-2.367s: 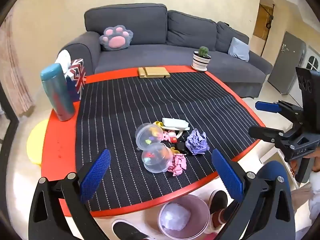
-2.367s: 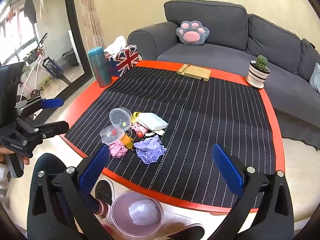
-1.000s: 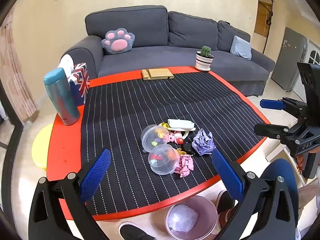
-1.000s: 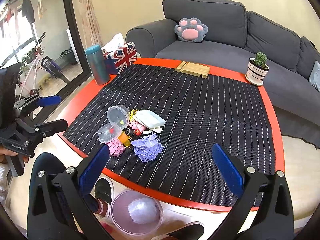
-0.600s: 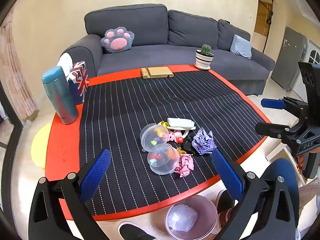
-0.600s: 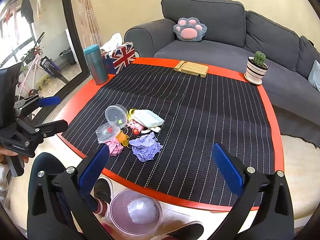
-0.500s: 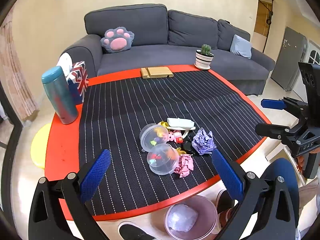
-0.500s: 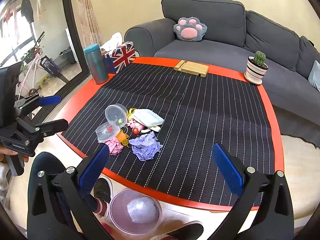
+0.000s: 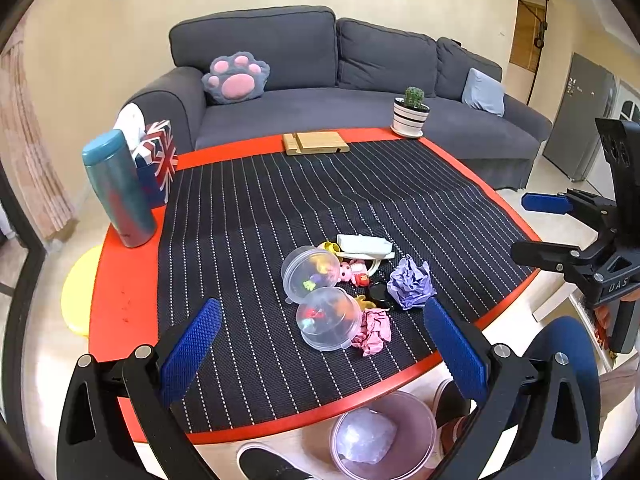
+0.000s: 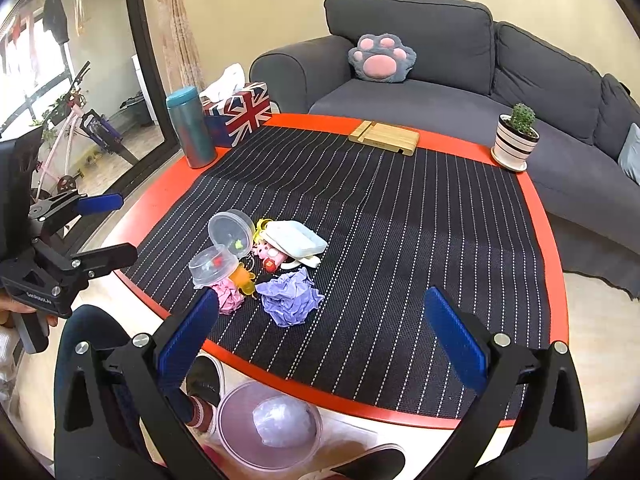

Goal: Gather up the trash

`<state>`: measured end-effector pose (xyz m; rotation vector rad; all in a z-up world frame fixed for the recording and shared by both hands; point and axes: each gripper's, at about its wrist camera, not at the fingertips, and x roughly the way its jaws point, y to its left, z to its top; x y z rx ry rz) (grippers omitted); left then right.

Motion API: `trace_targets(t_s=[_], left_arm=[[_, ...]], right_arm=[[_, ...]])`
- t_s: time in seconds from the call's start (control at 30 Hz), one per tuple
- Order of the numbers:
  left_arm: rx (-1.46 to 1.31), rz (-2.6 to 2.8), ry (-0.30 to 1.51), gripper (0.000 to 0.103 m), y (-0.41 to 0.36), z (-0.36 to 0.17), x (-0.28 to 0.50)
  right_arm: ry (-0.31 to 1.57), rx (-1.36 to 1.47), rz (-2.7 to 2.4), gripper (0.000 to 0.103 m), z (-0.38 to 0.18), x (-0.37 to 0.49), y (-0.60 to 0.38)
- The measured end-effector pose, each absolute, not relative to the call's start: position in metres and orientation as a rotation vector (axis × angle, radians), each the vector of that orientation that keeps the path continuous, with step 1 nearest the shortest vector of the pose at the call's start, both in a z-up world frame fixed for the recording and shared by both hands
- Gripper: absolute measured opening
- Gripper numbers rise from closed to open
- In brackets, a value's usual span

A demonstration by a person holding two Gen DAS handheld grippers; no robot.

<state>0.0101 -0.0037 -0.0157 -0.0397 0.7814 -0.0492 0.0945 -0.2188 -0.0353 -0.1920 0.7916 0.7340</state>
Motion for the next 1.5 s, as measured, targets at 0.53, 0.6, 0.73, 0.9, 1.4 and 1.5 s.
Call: trace_targets(t_s=[0.53,0.6,0.73,0.9,1.4,1.5], left_arm=[[-0.039,-0.037,0.811,0.097,0.004,-0.025,0.012],[-0.042,-0.035,0.814,0.097,0.005,-0.026,0.012],[-0.049,-0.035,0.822,0.097,0.006,-0.028,0.013],[-0.051,-0.037,0.828,0.097,0.006,-0.03,0.012],[-0.075,-0.036,0.841,0.097,0.013,-0.039,0.009],[-0.08,-0.038,0.84,0.097,0.013,-0.039,0.01]], right_arm=[[0.913,-0.341,0.86,0.1,-0.064,0.126,-0.173],[0.92,-0.39,0.887,0.1,-0.071,0.127,-0.165],[0.942,-0.435,0.928,0.1,-0.081,0.132,-0.152],[0.989,-0.459,0.97,0.087,-0.095,0.139,-0.141],[1.061,-0.468,1.002,0.04,-0.121,0.146,-0.132],[1.048,-0.46,0.994,0.036,-0.118,0.145,-0.135]])
